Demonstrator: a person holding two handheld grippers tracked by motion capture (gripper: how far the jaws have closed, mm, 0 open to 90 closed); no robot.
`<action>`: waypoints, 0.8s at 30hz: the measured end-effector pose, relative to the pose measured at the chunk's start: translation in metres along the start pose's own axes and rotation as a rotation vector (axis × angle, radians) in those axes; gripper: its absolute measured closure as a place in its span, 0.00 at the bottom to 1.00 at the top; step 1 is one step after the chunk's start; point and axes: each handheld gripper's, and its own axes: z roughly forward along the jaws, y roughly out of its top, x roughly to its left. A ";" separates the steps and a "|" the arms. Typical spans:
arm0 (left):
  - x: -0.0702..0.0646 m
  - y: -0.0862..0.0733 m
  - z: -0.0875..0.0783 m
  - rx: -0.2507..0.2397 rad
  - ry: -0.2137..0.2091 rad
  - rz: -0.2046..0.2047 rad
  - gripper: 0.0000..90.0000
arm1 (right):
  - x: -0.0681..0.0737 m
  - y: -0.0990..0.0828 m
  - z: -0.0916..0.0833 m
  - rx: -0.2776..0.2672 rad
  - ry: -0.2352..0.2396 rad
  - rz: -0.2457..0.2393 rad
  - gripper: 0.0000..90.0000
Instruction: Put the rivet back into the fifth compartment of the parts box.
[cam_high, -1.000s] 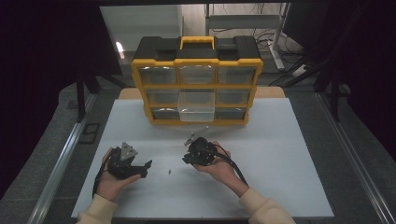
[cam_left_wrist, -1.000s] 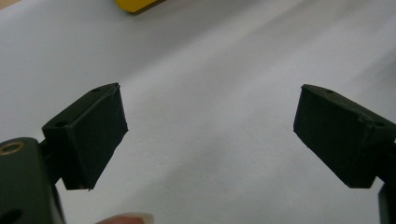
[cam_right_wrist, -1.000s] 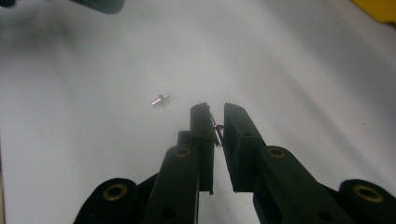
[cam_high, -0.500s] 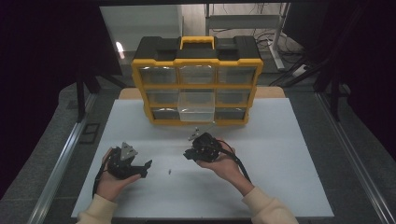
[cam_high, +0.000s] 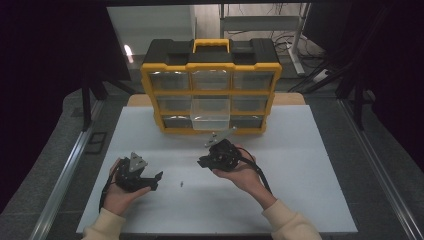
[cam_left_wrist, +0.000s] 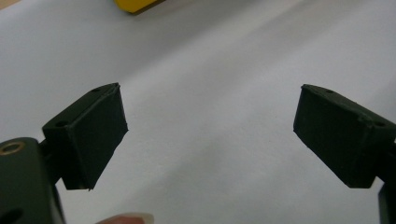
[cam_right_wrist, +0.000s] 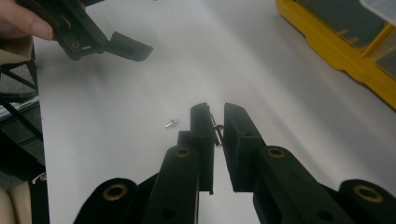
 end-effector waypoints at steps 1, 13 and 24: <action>0.000 0.000 0.000 0.000 0.000 0.000 0.11 | 0.000 0.000 -0.001 -0.004 -0.001 -0.003 0.92; 0.000 0.000 0.000 0.003 0.000 0.003 0.11 | 0.002 0.006 -0.016 -0.038 -0.013 -0.009 0.92; 0.000 0.000 0.000 0.003 0.001 0.003 0.11 | 0.002 0.010 -0.028 -0.072 -0.023 -0.020 0.92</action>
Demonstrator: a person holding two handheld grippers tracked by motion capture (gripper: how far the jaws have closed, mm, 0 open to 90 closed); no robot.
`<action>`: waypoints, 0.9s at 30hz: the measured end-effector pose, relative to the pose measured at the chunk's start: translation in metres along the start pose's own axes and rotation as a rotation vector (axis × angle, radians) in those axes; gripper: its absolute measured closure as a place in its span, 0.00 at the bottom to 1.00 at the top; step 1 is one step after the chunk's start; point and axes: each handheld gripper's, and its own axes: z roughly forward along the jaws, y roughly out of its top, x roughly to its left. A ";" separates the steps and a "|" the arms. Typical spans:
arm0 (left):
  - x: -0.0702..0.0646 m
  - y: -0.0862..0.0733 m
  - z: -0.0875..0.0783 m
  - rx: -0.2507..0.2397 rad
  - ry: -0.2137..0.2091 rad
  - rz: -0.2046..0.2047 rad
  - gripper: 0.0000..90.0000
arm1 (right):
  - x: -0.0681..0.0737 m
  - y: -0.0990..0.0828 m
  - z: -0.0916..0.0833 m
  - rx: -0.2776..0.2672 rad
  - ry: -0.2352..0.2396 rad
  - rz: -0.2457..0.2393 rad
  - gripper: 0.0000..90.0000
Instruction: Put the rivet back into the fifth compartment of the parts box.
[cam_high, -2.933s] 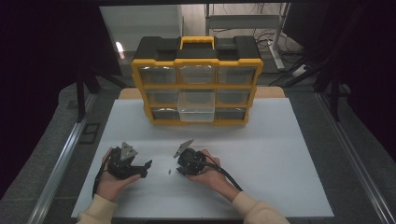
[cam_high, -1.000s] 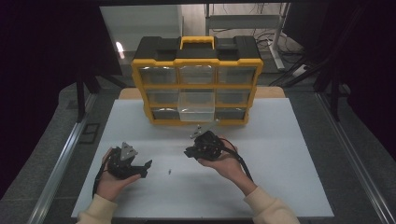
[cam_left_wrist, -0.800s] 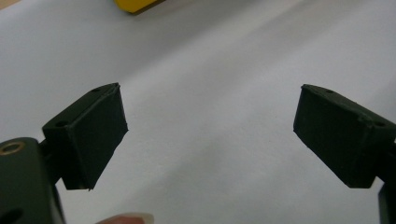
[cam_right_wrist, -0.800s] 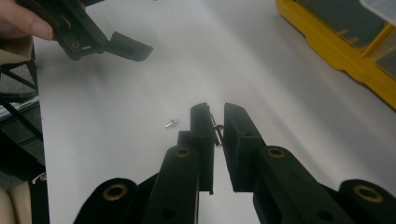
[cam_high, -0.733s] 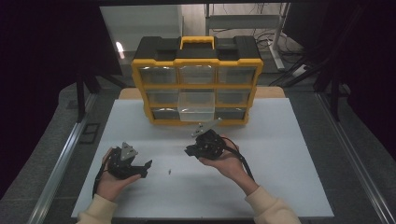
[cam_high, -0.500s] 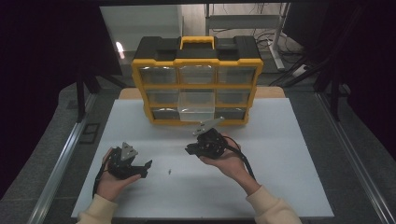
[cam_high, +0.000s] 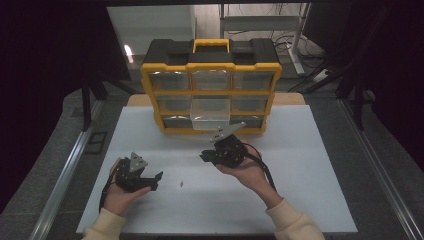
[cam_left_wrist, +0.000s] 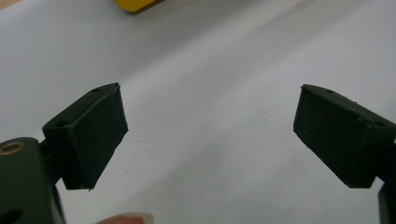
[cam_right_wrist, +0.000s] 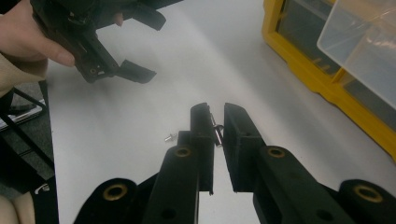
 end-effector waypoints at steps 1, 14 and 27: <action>0.000 0.000 0.000 0.000 0.000 0.000 0.11 | 0.000 0.000 -0.001 -0.002 -0.001 0.000 0.92; 0.000 0.000 0.000 0.002 0.000 0.001 0.11 | -0.006 0.005 -0.020 -0.046 -0.028 0.002 0.92; 0.001 0.000 0.000 0.002 0.000 -0.003 0.11 | -0.010 0.007 -0.031 -0.063 -0.046 0.010 0.92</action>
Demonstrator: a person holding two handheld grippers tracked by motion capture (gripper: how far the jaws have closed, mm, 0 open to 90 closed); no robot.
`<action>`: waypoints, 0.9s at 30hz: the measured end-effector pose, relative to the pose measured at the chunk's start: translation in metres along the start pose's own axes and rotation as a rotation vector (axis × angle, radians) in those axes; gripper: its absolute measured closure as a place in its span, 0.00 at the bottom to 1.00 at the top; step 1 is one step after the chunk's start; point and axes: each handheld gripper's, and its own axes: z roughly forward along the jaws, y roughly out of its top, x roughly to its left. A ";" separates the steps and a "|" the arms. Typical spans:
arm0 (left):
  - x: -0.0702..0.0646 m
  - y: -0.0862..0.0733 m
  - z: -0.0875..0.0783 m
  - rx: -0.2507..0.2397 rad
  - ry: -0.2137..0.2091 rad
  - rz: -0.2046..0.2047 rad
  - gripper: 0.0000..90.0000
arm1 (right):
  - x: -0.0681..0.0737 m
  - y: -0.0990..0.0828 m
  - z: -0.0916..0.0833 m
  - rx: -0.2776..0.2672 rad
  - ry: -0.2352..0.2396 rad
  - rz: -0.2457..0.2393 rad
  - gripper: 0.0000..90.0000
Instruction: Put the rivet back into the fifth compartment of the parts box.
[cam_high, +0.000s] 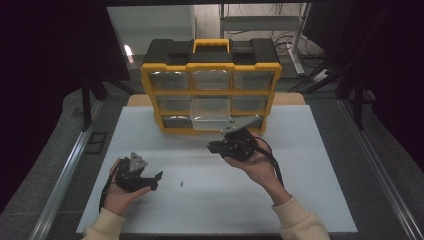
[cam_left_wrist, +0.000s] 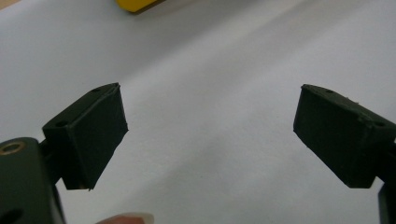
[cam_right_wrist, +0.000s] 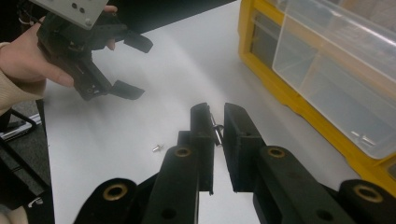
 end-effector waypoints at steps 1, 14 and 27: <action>0.000 0.000 0.000 0.001 0.001 0.002 0.11 | -0.001 0.000 -0.001 -0.001 -0.003 0.002 0.92; 0.000 0.000 -0.001 -0.004 -0.001 -0.004 0.11 | -0.010 0.010 -0.007 -0.017 -0.025 0.013 0.92; 0.001 0.000 -0.001 -0.006 -0.001 -0.005 0.11 | -0.016 0.018 -0.006 -0.021 -0.033 0.019 0.92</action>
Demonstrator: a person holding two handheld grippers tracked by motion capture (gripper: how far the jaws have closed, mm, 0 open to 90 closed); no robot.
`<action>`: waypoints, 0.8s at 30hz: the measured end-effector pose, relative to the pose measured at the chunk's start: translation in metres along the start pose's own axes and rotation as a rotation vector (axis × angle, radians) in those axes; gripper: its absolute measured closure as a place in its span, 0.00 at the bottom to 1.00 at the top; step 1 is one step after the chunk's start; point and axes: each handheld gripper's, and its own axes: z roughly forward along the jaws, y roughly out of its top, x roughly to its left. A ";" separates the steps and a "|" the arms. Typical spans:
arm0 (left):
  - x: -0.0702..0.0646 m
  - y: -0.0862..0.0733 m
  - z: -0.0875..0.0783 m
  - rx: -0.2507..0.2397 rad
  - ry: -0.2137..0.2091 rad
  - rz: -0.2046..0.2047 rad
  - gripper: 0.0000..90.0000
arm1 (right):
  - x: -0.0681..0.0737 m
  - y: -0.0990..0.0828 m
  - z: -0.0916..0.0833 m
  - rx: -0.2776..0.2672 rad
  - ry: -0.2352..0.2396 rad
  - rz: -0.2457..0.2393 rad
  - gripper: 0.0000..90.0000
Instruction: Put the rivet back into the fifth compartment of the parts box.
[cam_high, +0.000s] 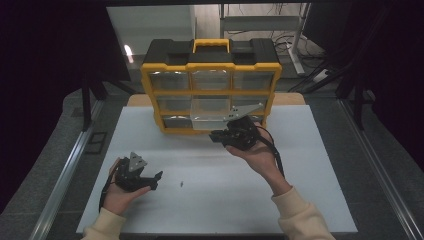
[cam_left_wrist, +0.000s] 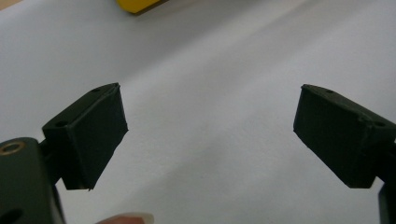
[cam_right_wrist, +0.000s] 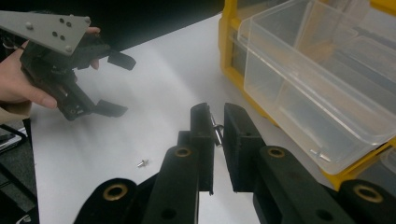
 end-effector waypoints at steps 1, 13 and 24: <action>0.000 0.000 0.000 0.001 -0.001 0.000 0.11 | -0.001 0.001 0.000 -0.001 -0.003 0.000 0.92; 0.000 0.000 0.000 0.001 0.000 0.001 0.11 | -0.008 0.009 0.002 0.000 -0.018 0.008 0.92; 0.000 0.000 0.000 0.000 0.000 0.000 0.11 | -0.014 0.018 0.001 -0.006 -0.033 0.007 0.92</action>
